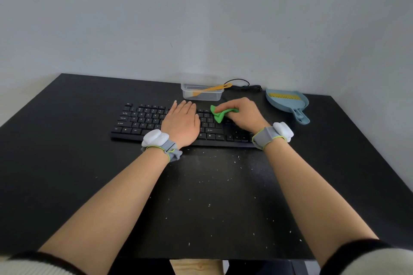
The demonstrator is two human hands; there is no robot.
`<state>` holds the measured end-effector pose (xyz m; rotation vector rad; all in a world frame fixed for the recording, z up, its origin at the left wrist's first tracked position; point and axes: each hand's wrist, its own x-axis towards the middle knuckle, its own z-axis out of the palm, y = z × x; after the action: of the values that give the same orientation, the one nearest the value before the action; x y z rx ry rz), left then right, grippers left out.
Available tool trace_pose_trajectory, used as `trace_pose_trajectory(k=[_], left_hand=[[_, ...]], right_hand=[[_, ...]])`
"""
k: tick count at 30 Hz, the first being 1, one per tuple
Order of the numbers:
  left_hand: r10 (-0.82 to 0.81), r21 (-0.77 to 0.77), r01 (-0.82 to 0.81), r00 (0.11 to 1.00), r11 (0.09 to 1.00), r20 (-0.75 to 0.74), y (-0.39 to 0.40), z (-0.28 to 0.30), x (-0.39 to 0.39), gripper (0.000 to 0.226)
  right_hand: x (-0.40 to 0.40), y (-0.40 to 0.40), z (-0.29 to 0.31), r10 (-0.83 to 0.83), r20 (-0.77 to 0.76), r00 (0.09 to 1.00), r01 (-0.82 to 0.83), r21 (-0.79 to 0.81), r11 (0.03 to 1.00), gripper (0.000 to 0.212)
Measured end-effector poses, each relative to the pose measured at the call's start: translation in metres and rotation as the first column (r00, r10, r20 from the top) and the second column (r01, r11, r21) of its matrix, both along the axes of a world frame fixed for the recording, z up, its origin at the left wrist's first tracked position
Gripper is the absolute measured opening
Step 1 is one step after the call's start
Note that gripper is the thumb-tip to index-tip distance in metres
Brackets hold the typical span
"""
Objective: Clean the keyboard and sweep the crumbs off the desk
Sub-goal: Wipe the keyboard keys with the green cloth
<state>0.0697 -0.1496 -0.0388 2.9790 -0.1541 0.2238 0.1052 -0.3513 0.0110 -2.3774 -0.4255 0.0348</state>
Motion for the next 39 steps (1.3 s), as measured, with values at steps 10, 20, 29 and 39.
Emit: trace_pose_trajectory(k=[10,20,29,39], left_hand=[[0.007,0.001,-0.007,1.0,1.0,-0.008,0.0,0.001,0.0,0.053],[0.01,0.016,-0.01,1.0,1.0,-0.021,-0.001,0.0,0.002,0.053],[0.011,0.006,-0.011,1.0,1.0,-0.021,-0.002,0.001,0.002,0.052],[0.001,0.007,0.0,1.0,1.0,-0.028,-0.001,0.002,0.0,0.053]], right_hand=[[-0.003,-0.04,0.005,-0.061,-0.022,0.998,0.059,-0.076,0.995,0.052],[-0.033,-0.063,0.043,0.059,-0.2,0.978,-0.059,0.002,0.998,0.04],[-0.035,-0.025,0.005,0.006,-0.102,0.995,-0.006,0.005,1.0,0.042],[-0.044,-0.039,0.024,0.141,-0.23,0.963,-0.151,-0.025,0.988,0.04]])
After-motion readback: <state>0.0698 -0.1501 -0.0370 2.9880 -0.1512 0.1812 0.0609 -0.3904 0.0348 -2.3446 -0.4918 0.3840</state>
